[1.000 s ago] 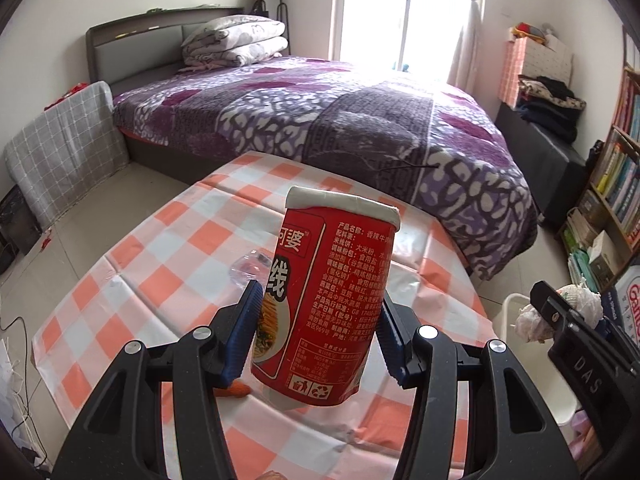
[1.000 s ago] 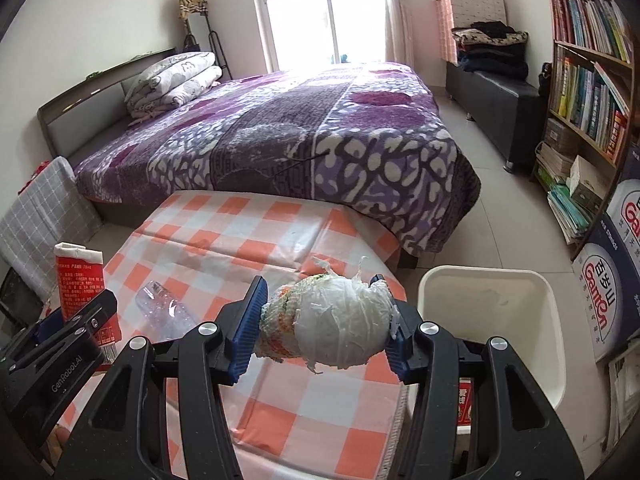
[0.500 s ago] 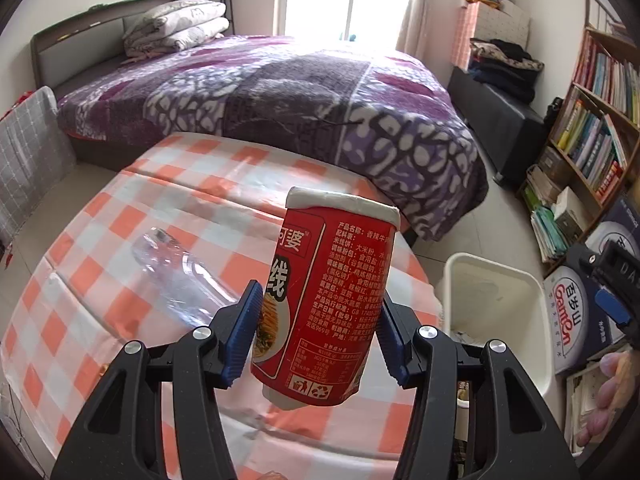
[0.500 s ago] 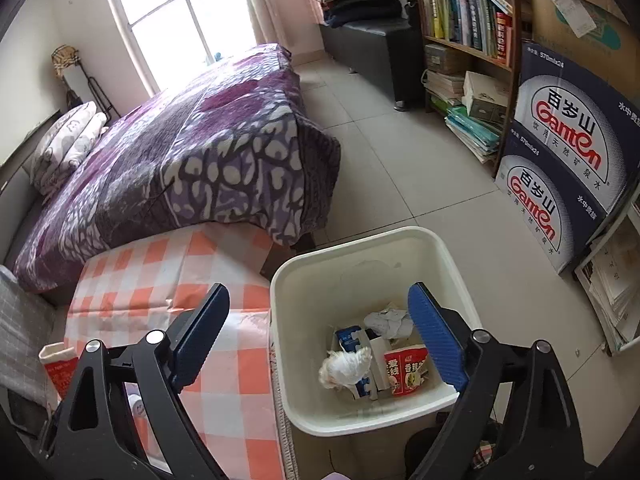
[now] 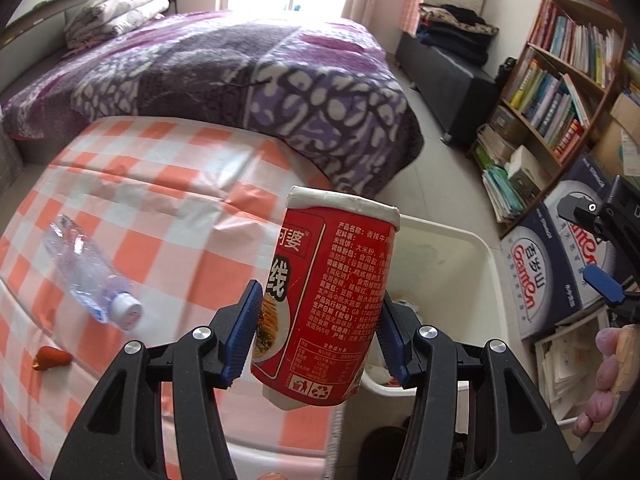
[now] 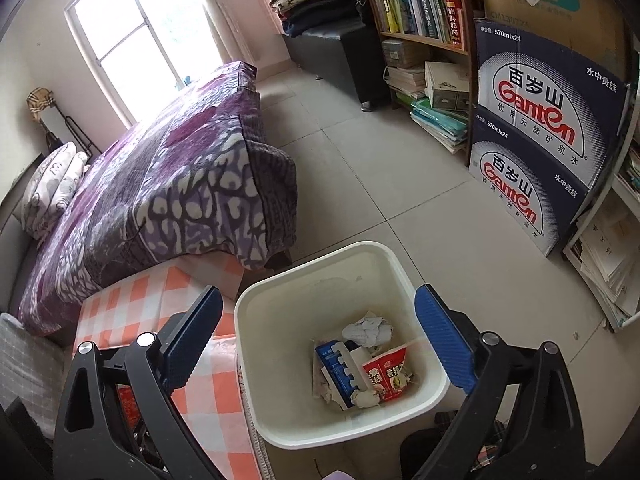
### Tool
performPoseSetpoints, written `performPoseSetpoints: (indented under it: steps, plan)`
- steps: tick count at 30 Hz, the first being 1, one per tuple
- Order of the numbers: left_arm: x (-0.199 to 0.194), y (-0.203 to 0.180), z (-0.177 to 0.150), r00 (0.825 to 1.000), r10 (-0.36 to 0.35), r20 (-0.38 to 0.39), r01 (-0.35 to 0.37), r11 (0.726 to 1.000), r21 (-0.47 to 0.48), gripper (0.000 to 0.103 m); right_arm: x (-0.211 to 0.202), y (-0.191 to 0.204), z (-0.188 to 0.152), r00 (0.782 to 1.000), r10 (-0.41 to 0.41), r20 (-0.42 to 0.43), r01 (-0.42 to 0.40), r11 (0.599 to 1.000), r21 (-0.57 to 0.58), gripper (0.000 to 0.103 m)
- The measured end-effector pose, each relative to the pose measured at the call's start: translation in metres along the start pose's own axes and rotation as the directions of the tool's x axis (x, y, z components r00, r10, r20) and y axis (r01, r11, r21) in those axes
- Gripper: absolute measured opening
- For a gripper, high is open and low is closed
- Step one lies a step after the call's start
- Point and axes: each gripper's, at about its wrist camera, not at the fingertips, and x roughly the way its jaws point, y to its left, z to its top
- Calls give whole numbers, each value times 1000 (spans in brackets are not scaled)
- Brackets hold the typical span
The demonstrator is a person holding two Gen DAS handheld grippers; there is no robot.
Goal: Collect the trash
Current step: 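Open the left tool to drop the red snack cup into the bin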
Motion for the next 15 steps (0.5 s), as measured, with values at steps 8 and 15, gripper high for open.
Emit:
performPoseSetpoints:
  steps: [8,15]
  plan:
    - [26,-23,-3,979,-180,-95,176,983,-50,56,2,-17,5,1000,3,-10,-2,1000,26,94]
    - [35,-30,-10,931,-327,-162,312,943,-113,74,2,-18,6,1000,11,-15,-11,999,34,95]
